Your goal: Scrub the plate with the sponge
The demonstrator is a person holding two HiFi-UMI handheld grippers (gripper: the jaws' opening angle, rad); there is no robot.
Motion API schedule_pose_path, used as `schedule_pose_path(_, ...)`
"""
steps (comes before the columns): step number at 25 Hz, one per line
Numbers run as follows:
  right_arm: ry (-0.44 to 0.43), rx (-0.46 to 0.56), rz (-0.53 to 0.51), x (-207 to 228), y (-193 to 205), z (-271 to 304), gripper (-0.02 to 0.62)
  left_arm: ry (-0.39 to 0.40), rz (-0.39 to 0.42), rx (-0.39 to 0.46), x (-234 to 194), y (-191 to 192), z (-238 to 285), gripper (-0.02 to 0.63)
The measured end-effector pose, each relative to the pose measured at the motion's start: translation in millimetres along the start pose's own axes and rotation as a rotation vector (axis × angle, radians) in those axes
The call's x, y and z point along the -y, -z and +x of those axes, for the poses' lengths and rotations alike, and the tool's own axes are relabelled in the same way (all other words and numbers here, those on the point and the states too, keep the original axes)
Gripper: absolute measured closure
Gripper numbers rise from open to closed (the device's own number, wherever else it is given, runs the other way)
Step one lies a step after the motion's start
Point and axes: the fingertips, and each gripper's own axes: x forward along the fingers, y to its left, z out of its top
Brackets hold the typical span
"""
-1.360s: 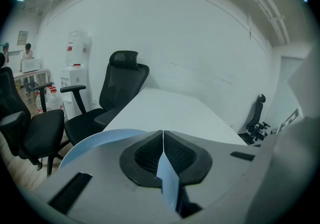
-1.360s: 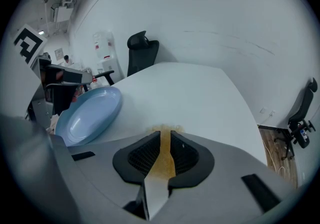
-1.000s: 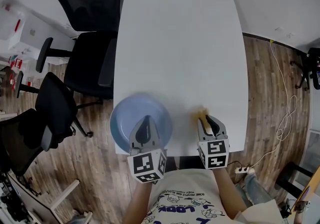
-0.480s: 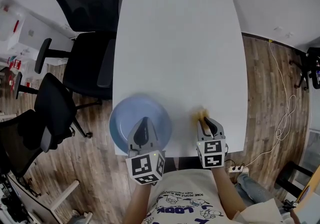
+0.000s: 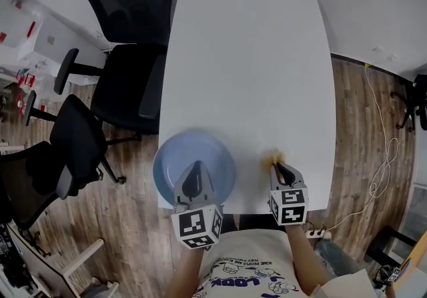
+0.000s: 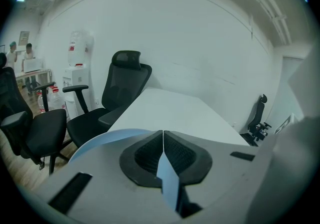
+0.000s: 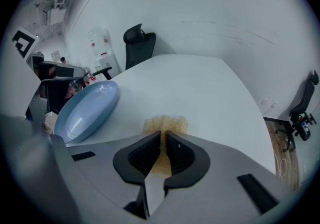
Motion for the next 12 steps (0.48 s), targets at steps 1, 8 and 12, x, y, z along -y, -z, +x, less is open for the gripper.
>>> schedule_pose_path(1, 0.0, -0.002, 0.016, 0.6, 0.0, -0.7, 0.548, -0.002, -0.003, 0.003, -0.9, -0.7, -0.4, 0.592)
schedule_pose_path(8, -0.032, 0.046, 0.069, -8.7, -26.8, -5.6, 0.551, -0.015, -0.02, 0.029, -7.7, -10.9, -3.9, 0.592)
schedule_pose_path(12, -0.077, 0.103, 0.048, -25.2, -56.6, -10.6, 0.551, -0.037, -0.024, 0.052, -14.1, -19.0, -8.5, 0.592)
